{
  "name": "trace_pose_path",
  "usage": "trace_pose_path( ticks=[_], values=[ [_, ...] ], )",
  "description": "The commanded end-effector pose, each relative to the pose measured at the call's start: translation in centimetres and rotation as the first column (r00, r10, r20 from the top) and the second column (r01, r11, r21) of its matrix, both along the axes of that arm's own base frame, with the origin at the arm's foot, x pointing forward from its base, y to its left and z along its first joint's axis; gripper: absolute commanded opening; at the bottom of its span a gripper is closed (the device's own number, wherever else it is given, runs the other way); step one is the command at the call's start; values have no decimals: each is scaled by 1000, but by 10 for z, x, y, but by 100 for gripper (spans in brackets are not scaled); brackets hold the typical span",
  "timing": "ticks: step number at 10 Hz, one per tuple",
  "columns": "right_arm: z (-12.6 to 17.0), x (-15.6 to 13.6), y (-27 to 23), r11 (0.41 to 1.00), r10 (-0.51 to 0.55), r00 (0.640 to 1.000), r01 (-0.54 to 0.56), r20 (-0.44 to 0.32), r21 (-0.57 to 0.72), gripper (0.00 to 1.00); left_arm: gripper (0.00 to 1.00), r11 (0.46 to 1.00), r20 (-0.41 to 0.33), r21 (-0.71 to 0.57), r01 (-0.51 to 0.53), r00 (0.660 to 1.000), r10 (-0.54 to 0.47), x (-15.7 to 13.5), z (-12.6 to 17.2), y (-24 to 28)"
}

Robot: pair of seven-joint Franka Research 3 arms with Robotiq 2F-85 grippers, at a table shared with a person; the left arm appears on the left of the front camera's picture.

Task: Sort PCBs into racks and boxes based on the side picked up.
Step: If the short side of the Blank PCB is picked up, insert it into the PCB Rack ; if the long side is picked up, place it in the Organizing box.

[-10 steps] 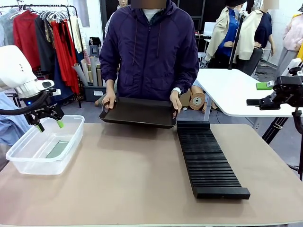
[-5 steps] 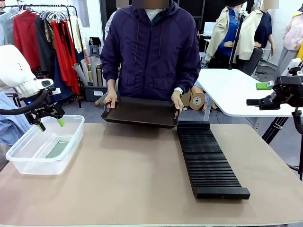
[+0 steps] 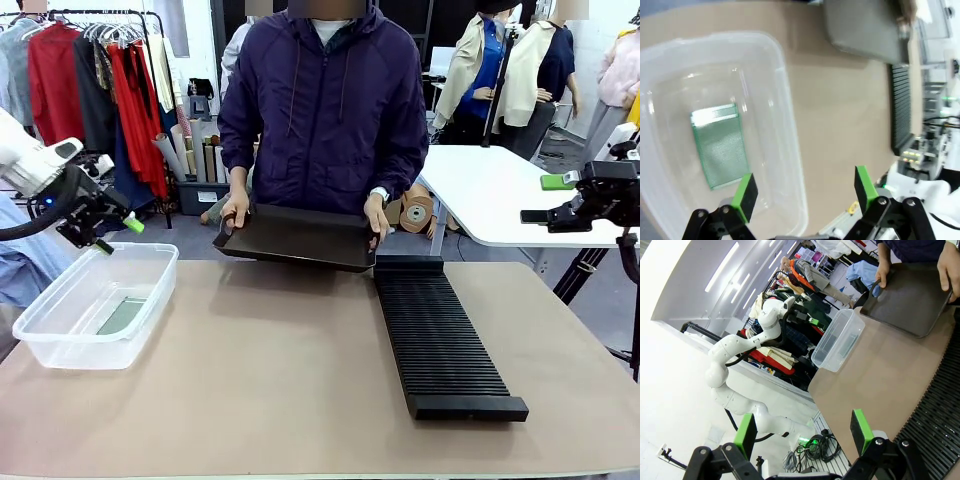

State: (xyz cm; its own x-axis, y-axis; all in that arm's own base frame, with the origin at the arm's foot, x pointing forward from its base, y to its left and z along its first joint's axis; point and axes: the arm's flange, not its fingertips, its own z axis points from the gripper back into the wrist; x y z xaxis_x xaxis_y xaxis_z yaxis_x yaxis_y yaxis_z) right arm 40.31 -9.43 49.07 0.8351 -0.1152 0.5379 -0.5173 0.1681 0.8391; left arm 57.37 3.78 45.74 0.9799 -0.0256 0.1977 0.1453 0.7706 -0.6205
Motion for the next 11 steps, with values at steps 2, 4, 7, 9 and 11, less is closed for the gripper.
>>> trace_pose_path(
  ticks=[2, 4, 7, 9, 11],
  values=[
    [2, -1, 0, 1000, 2, 1000, -2, 10, 5, 100, 100, 972, 76, -227, 65, 996, -49, -18, 2, 2],
    [2, -1, 0, 1000, 2, 1000, -2, 10, 5, 100, 100, 910, 128, -380, 164, 984, -124, -22, 12, -1],
    [2, -1, 0, 1000, 2, 1000, -2, 10, 5, 100, 100, 821, 200, -505, 267, 961, -190, -27, 18, -2],
    [2, -1, 0, 1000, 2, 1000, -2, 10, 5, 100, 100, 828, 211, -519, 210, 971, -114, -23, 20, 1],
    [2, -1, 0, 1000, 2, 1000, -2, 10, 5, 100, 100, 840, 187, -484, 245, 967, -175, -26, 23, -7]
  ],
)
